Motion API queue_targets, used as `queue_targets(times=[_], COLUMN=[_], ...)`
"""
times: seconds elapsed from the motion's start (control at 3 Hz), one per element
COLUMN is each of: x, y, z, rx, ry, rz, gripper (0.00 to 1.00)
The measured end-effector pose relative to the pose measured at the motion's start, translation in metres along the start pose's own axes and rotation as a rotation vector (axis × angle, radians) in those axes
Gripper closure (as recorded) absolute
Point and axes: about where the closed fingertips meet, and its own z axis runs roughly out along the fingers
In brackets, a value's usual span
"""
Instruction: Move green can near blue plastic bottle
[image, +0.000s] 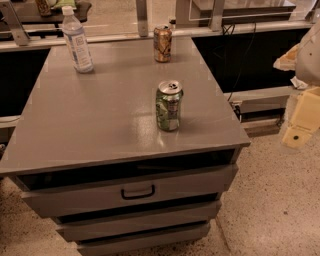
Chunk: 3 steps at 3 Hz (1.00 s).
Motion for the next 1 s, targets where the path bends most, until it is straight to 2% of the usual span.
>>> queue_targets(times=[0.33,0.67,1.0], x=[-0.001,-0.011,-0.031], y=[0.0,-0.005,-0.017], z=[0.0,0.013,0.047], rx=[0.003,0.009,0.003], ry=[-0.002,-0.054,-0.184], rz=[0.0,-0.003,-0.009], gripper=[0.0,0.0,0.0])
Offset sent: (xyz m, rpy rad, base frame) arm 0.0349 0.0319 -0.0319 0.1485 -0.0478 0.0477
